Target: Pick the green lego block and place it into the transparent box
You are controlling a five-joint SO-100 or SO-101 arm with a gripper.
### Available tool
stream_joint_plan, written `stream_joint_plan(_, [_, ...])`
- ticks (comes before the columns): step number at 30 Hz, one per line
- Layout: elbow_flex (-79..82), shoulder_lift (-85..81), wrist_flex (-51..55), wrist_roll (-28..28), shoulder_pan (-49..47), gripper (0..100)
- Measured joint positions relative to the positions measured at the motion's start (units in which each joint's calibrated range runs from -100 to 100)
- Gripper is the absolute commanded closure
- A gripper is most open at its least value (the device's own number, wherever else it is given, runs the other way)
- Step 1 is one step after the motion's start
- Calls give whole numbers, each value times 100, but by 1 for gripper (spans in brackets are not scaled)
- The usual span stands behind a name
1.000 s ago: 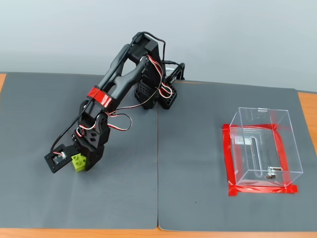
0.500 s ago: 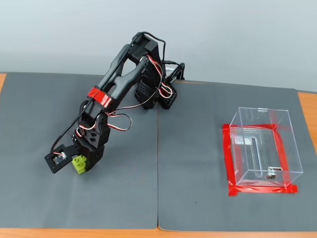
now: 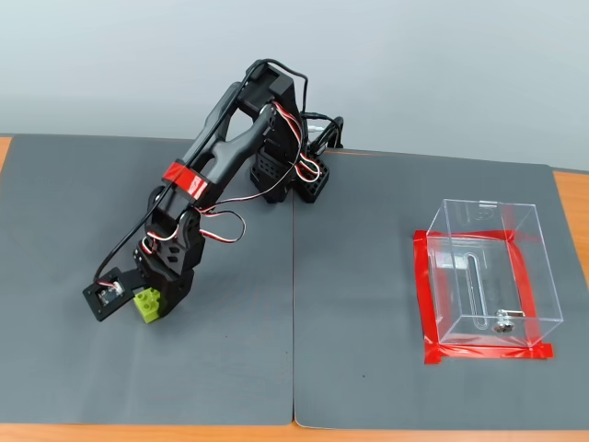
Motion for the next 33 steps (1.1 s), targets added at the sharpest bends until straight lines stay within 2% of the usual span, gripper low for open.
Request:
stream_joint_plan(20, [512, -3441, 9, -5, -177, 91])
stream_joint_plan(28, [512, -3908, 9, -5, -943, 91])
stream_joint_plan(33, [207, -3925, 9, -5, -1761, 91])
